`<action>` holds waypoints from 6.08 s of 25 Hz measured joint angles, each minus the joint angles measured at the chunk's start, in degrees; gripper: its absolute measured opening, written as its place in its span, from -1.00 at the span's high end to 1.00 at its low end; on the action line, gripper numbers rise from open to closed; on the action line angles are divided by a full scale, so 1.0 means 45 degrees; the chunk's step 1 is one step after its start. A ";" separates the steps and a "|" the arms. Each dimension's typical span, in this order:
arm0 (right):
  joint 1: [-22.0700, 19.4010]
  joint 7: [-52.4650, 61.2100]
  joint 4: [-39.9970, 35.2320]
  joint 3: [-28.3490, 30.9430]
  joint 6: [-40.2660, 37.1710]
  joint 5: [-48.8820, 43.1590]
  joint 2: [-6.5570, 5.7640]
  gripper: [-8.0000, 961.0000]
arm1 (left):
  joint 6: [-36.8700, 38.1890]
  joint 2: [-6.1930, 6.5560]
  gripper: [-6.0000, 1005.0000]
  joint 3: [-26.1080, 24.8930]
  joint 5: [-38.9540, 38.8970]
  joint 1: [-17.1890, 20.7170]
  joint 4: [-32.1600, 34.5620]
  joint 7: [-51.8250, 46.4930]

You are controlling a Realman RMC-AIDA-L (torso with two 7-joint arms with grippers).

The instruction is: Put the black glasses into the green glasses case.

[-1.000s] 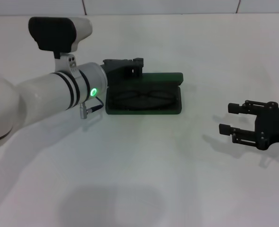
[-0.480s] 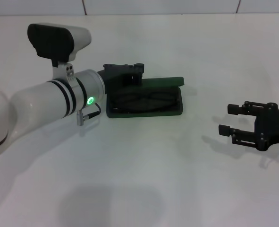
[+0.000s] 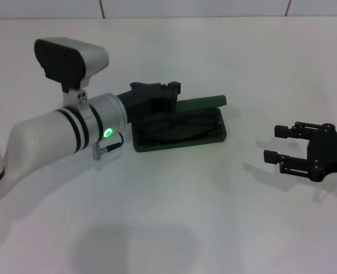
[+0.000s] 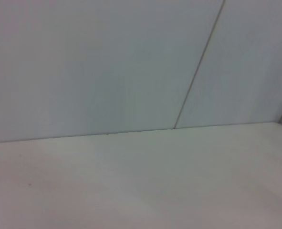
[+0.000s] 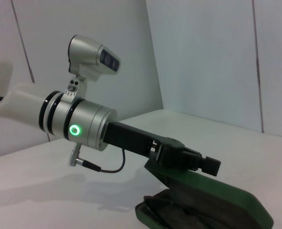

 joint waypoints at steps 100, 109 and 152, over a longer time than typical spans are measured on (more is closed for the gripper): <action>0.0012 -0.0043 -0.0054 0.0304 -0.0303 0.0220 -0.0007 -0.30 | 0.5266 0.0551 0.64 -0.3821 -0.2956 -0.0692 -0.4115 0.5715; 0.0030 -0.0052 -0.0191 0.0379 -0.0194 0.0368 -0.0036 -0.30 | 0.6604 0.1747 0.00 -0.4366 -0.1724 0.0080 -0.3228 0.3843; -0.0794 -0.2942 0.1248 0.0626 -0.2178 0.0158 -0.0020 -0.30 | 1.4613 0.1715 -0.72 -0.8483 0.5918 0.3717 -0.0904 0.4410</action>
